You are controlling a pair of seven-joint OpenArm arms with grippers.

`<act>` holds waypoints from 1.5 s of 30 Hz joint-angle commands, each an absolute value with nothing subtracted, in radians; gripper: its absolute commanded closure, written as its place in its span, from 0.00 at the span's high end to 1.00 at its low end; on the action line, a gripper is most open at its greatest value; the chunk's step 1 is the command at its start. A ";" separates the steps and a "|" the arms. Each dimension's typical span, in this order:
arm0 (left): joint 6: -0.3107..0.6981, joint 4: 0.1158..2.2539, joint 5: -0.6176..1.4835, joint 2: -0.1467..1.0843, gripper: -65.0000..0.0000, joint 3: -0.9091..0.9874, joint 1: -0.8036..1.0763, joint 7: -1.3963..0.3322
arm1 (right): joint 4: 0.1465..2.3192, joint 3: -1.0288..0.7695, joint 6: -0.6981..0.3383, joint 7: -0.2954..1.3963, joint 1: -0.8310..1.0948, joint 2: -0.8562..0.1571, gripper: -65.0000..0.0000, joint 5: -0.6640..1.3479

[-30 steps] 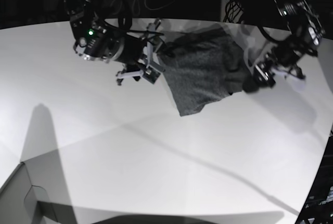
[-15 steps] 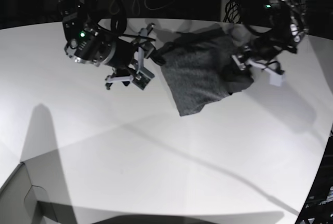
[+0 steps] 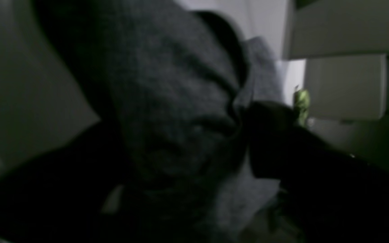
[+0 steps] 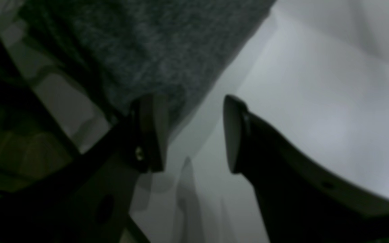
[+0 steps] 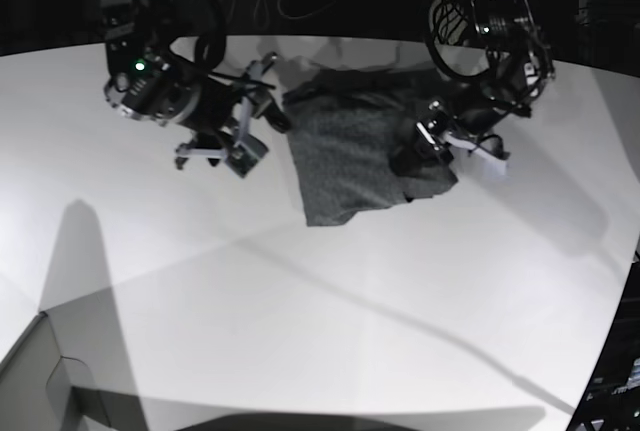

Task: Layout the t-shirt on the table in an organized manner, then fold the t-shirt properly
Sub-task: 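Fold the bundle edge with the left gripper over toward the right gripper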

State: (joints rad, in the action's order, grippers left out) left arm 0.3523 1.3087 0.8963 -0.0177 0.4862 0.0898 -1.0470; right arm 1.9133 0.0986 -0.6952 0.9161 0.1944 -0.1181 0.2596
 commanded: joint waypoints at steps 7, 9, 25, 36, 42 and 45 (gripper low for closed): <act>0.295 1.147 0.779 0.038 0.00 0.300 0.016 -1.035 | 1.939 -0.065 -0.698 0.897 0.188 -0.120 0.42 0.274; 0.295 1.093 0.779 0.058 0.02 0.249 -0.035 -1.035 | 1.946 -0.093 -0.698 0.897 0.188 -0.120 0.42 0.274; 0.286 1.035 0.777 0.173 0.00 -0.228 -0.424 -1.006 | 1.991 -0.344 -0.698 0.895 0.245 -0.131 0.42 0.275; 0.295 1.047 0.777 0.189 0.00 -0.292 -0.499 -1.056 | 1.991 -0.386 -0.698 0.895 0.240 -0.131 0.42 0.272; 0.297 1.047 0.777 0.232 0.00 -0.670 -0.588 -1.015 | 1.991 -0.398 -0.698 0.895 0.243 -0.131 0.42 0.272; 0.297 1.047 0.777 0.243 0.00 -0.857 -0.650 -0.928 | 1.991 -0.421 -0.698 0.895 0.242 -0.130 0.42 0.272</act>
State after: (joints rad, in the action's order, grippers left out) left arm 0.2985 1.0393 0.7841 0.2401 -0.8684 -0.6254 -0.9142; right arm 1.9720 -0.4191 -0.6952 0.9165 0.2497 -0.1200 0.2588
